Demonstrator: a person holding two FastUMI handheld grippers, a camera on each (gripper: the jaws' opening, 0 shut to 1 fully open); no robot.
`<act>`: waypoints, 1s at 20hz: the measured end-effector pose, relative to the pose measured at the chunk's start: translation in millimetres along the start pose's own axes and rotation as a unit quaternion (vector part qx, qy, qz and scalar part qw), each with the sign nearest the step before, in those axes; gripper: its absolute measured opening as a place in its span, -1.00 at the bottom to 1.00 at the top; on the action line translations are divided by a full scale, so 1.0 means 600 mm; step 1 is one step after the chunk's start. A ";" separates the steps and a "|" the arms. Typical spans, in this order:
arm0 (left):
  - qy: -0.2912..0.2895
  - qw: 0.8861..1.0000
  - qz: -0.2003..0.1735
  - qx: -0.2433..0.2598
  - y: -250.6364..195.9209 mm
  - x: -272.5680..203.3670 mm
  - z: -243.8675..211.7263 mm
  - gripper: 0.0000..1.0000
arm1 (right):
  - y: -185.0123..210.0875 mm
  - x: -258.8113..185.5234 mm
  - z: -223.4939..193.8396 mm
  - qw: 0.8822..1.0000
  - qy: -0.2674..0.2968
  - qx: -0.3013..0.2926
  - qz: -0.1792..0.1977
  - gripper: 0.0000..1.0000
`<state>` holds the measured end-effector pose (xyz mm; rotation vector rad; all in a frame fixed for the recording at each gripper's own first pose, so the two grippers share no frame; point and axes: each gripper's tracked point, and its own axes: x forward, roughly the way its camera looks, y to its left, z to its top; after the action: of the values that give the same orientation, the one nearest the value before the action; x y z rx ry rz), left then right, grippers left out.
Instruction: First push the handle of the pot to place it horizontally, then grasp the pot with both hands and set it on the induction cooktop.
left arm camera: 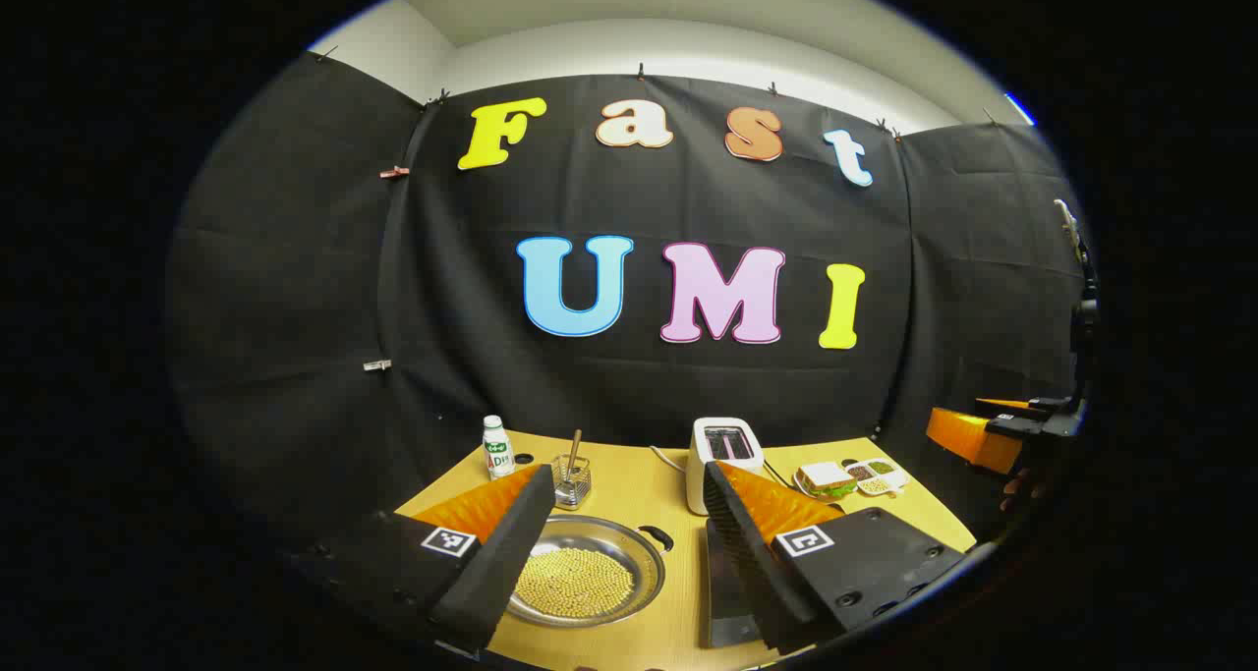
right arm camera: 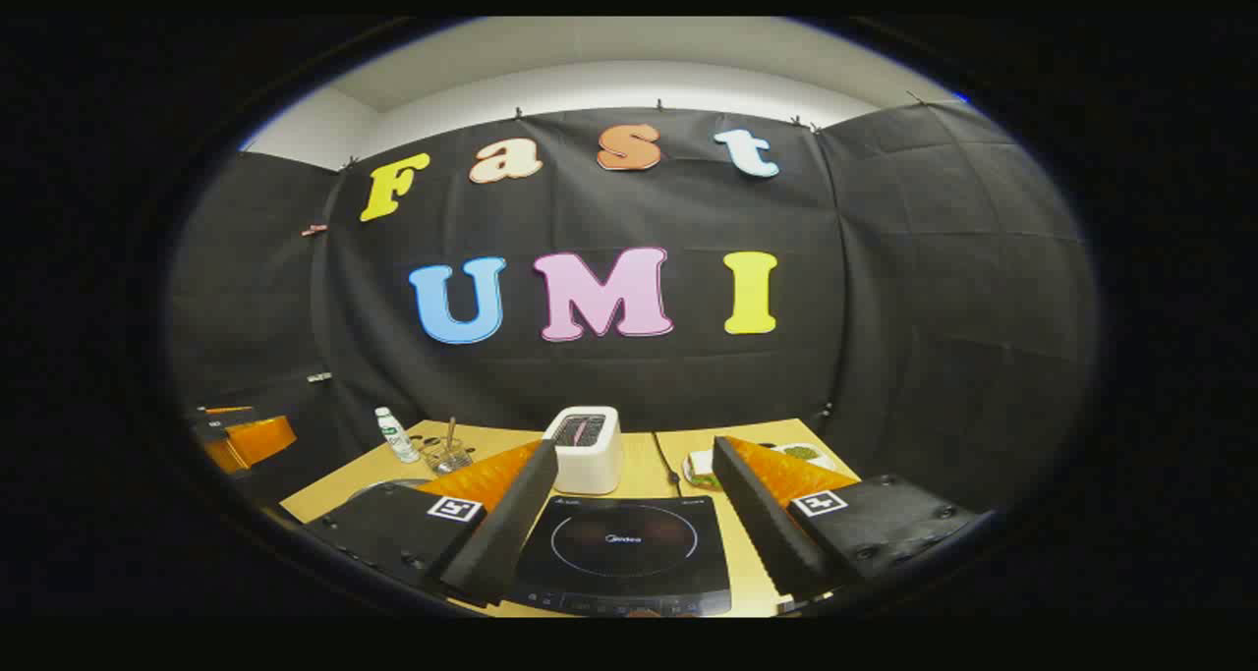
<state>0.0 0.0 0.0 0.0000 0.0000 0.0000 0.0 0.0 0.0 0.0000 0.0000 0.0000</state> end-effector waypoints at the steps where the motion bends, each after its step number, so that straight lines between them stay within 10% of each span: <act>1: 0.001 1.000 -0.001 -0.001 0.001 -0.002 0.000 0.90 | 0.000 -0.002 0.001 1.000 -0.001 0.000 -0.001 0.97; 20: -0.008 0.999 -0.034 0.005 0.023 -0.065 -0.021 0.90 | 0.032 -0.076 -0.016 1.000 -0.016 -0.014 -0.013 0.96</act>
<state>-39.0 13.6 -12.5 0.0107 -0.0158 -0.0672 -45.9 18.9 -9.5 -0.0287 -0.0321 -0.0267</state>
